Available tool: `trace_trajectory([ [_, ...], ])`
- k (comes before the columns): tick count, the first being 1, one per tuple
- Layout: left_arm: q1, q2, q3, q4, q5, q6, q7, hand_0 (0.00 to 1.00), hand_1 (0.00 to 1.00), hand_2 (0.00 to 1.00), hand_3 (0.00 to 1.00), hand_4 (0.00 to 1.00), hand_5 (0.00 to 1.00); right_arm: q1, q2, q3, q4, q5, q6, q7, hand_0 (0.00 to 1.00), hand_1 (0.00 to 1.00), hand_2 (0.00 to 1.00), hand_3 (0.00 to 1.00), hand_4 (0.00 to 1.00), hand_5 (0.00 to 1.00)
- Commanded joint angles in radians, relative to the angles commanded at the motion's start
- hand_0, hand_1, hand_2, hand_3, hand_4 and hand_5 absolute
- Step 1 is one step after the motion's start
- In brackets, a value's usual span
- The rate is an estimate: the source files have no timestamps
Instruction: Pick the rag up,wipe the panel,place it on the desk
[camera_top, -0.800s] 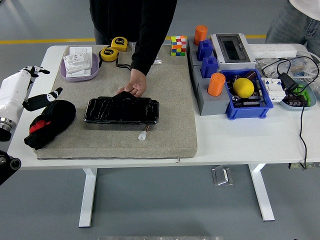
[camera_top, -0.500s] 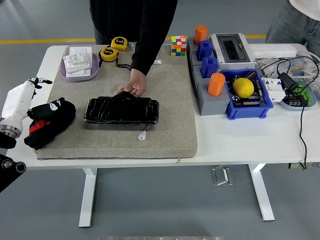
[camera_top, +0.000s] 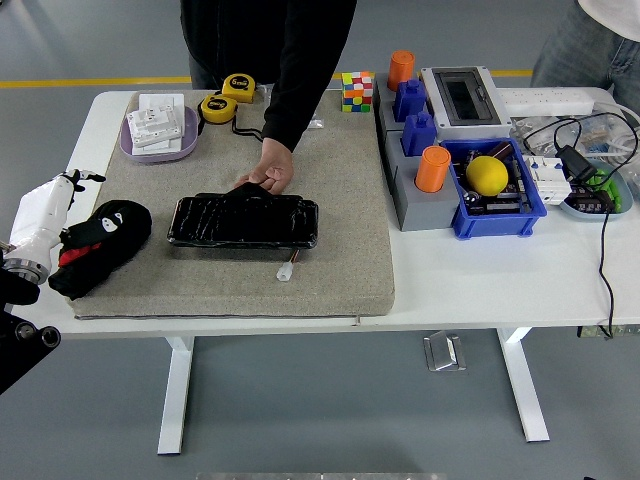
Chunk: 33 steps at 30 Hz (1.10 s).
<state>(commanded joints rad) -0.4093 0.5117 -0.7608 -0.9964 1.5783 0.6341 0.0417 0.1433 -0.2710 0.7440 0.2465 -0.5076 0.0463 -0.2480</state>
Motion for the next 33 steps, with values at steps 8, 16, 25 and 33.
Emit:
trace_trajectory([
  [8, -0.010, -0.022, 0.025, 0.012, -0.009, -0.003, 0.010, 0.573, 0.728, 0.861, 0.732, 0.843, 0.412, -0.001, -0.001, 0.012, -0.002, -0.005, 0.000, 0.001, 0.759, 0.569, 0.702, 0.597, 0.998, 0.548],
  [16, -0.021, -0.042, 0.059, 0.057, -0.028, -0.006, 0.014, 0.571, 0.726, 0.865, 0.737, 0.842, 0.410, 0.005, -0.003, 0.021, -0.001, -0.009, -0.004, 0.004, 0.759, 0.569, 0.702, 0.596, 0.998, 0.547],
  [25, -0.041, -0.062, 0.094, 0.108, -0.050, -0.007, 0.011, 0.559, 0.721, 0.864, 0.735, 0.841, 0.405, 0.004, -0.006, 0.023, -0.002, -0.006, -0.004, 0.004, 0.758, 0.569, 0.702, 0.596, 0.998, 0.546],
  [33, -0.050, -0.073, 0.102, 0.139, -0.059, -0.005, 0.010, 0.490, 0.649, 0.861, 0.702, 0.813, 0.383, 0.005, -0.005, 0.025, -0.005, -0.007, -0.004, 0.004, 0.758, 0.569, 0.702, 0.595, 0.998, 0.546],
])
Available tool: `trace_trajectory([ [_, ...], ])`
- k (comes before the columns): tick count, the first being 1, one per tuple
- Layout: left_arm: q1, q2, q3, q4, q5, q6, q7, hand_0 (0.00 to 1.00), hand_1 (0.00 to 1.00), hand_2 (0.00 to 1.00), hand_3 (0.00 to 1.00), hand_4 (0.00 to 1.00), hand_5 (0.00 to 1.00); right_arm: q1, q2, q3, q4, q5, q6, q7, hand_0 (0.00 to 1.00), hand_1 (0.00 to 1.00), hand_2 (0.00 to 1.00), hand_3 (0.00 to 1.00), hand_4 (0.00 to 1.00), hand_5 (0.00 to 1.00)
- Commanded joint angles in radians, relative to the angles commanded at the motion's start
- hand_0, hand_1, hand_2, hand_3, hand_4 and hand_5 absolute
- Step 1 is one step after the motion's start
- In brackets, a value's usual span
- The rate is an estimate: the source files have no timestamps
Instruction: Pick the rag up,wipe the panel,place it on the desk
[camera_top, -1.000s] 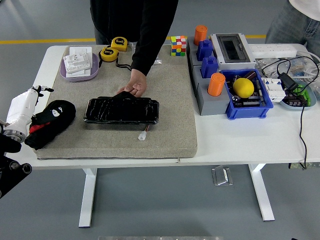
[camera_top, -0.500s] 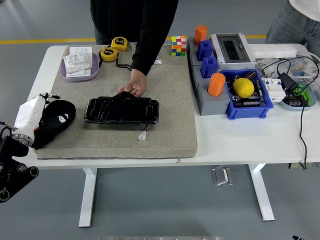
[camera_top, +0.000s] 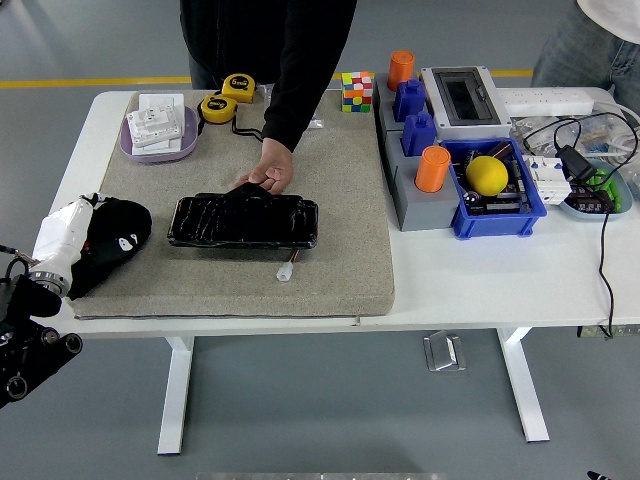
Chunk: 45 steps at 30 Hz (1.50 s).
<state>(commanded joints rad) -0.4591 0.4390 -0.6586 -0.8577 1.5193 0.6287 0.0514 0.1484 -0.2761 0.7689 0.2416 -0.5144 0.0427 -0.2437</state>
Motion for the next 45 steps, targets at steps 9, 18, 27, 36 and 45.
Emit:
trace_trajectory([
  [9, 0.000, -0.001, 0.006, 0.008, -0.013, 0.007, -0.005, 0.400, 0.504, 0.821, 0.625, 0.678, 0.262, -0.002, -0.001, 0.002, 0.000, -0.005, 0.001, -0.001, 0.759, 0.568, 0.702, 0.596, 0.998, 0.545],
  [18, -0.002, -0.005, 0.012, 0.014, -0.006, 0.017, 0.004, 0.260, 0.340, 0.752, 0.694, 0.574, 0.159, -0.003, -0.001, 0.008, 0.000, -0.010, 0.003, 0.000, 0.759, 0.568, 0.701, 0.595, 0.998, 0.545],
  [27, -0.006, -0.012, 0.019, 0.022, 0.032, 0.017, 0.041, 0.221, 0.272, 0.727, 0.669, 0.440, 0.006, -0.004, 0.000, 0.020, -0.001, -0.017, 0.001, 0.001, 0.758, 0.568, 0.701, 0.595, 0.998, 0.545],
  [36, -0.003, -0.014, 0.016, 0.022, 0.060, 0.017, 0.061, 0.191, 0.226, 0.555, 0.508, 0.317, 0.002, -0.006, -0.001, 0.032, 0.000, -0.026, 0.000, 0.002, 0.758, 0.568, 0.701, 0.594, 0.998, 0.544],
  [45, 0.004, -0.008, 0.000, 0.010, 0.063, 0.017, 0.061, 0.195, 0.223, 0.490, 0.456, 0.332, 0.002, -0.008, -0.001, 0.032, -0.002, -0.027, -0.002, 0.002, 0.758, 0.568, 0.701, 0.594, 0.998, 0.544],
])
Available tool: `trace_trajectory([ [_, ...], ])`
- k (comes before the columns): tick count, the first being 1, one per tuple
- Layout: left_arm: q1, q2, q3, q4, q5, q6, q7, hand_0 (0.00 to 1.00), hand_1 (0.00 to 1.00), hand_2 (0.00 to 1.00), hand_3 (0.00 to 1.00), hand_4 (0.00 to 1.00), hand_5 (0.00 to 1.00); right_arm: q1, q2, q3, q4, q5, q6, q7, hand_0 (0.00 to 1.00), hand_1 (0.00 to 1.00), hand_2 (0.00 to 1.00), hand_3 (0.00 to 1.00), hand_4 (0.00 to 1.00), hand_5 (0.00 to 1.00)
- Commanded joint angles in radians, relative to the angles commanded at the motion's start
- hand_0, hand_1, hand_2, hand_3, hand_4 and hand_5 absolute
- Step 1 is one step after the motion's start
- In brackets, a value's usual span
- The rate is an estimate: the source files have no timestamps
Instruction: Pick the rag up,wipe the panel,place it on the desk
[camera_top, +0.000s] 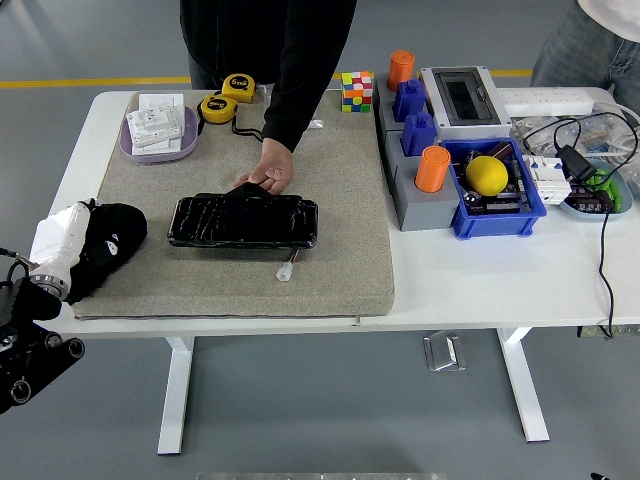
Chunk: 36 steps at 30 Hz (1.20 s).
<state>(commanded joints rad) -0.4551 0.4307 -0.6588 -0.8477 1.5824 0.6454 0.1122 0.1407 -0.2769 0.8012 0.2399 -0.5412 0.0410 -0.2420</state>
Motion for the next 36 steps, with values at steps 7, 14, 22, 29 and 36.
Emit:
trace_trajectory([
  [7, 0.008, 0.012, -0.035, -0.042, 0.023, 0.000, 0.007, 0.196, 0.219, 0.470, 0.447, 0.288, 0.002, 0.002, 0.002, -0.001, 0.000, -0.001, -0.002, 0.001, 0.758, 0.568, 0.701, 0.595, 0.998, 0.544],
  [14, 0.008, 0.032, -0.095, -0.125, 0.075, -0.005, 0.036, 0.198, 0.214, 0.468, 0.444, 0.274, 0.002, 0.004, 0.003, 0.002, -0.001, -0.001, -0.003, 0.001, 0.758, 0.568, 0.701, 0.594, 0.998, 0.544],
  [22, -0.022, 0.024, -0.090, -0.168, 0.106, -0.018, 0.079, 0.198, 0.212, 0.468, 0.447, 0.287, 0.002, 0.004, 0.005, 0.003, -0.001, -0.001, -0.003, 0.006, 0.758, 0.567, 0.701, 0.595, 0.998, 0.543],
  [29, -0.050, -0.012, -0.051, -0.156, 0.112, -0.022, 0.097, 0.198, 0.206, 0.468, 0.445, 0.306, 0.002, 0.002, 0.000, -0.002, -0.006, 0.003, 0.002, 0.004, 0.758, 0.568, 0.701, 0.595, 0.998, 0.543],
  [36, -0.074, -0.039, -0.013, -0.153, 0.113, -0.024, 0.109, 0.198, 0.202, 0.469, 0.446, 0.310, 0.002, 0.001, -0.003, -0.004, -0.008, 0.006, 0.005, 0.005, 0.758, 0.567, 0.701, 0.595, 0.998, 0.544],
])
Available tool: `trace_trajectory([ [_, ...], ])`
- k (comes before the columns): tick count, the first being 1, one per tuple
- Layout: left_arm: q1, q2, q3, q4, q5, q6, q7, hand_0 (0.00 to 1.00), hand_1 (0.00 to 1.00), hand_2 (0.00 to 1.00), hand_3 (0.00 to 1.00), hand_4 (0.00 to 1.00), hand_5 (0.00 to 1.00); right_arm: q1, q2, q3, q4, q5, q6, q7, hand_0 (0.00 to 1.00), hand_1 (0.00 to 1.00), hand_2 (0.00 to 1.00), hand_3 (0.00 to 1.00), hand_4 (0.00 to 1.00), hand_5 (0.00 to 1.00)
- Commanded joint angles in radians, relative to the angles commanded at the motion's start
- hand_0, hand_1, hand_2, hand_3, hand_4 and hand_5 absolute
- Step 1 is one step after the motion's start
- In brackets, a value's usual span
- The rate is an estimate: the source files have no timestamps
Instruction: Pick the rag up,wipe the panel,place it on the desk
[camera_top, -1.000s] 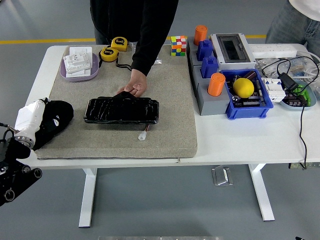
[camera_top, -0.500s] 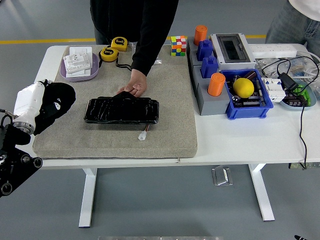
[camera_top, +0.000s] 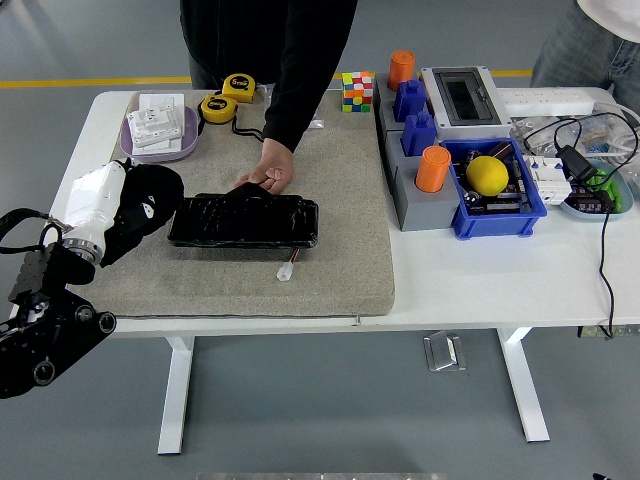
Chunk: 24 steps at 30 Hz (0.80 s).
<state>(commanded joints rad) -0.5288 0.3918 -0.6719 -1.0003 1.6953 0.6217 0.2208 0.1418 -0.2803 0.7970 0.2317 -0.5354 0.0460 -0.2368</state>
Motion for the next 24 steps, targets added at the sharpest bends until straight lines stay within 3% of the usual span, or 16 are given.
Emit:
trace_trajectory([
  [24, -0.096, -0.067, 0.180, -0.010, -0.003, -0.010, 0.031, 0.190, 0.178, 0.475, 0.444, 0.320, 0.002, 0.005, -0.012, -0.014, -0.002, 0.003, 0.007, 0.004, 0.757, 0.567, 0.701, 0.593, 0.998, 0.542],
])
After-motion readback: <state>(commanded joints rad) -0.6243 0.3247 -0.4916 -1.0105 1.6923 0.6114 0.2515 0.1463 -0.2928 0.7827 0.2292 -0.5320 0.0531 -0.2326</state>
